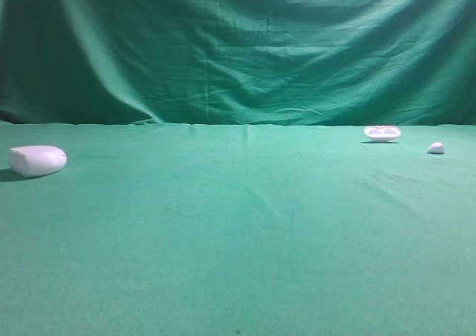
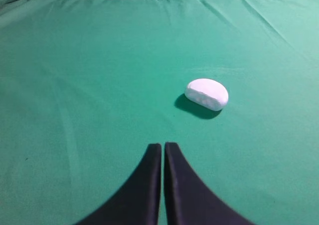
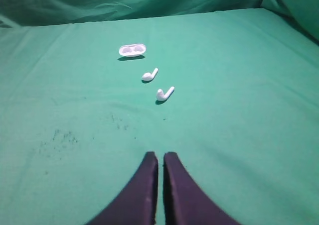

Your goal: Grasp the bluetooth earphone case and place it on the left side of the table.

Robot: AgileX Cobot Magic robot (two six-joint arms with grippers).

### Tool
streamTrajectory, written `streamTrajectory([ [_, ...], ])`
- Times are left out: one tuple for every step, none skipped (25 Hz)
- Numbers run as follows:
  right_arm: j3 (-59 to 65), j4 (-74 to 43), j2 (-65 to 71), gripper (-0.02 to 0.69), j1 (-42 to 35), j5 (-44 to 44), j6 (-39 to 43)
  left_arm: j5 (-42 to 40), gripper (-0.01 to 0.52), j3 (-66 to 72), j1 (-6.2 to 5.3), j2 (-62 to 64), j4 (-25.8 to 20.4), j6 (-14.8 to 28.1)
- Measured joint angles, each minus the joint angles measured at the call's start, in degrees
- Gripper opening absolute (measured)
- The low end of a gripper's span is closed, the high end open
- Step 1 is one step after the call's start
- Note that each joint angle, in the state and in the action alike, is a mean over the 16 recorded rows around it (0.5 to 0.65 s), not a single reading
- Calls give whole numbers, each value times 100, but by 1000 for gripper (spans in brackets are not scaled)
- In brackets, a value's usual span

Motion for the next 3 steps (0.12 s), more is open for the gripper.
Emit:
streamTrajectory([
  [0,0,0,0,0,0,0,0,0,0,0,0,0,0],
  [0,0,0,0,0,0,0,0,0,0,0,0,0,0],
  [0,0,0,0,0,0,0,0,0,0,0,0,0,0],
])
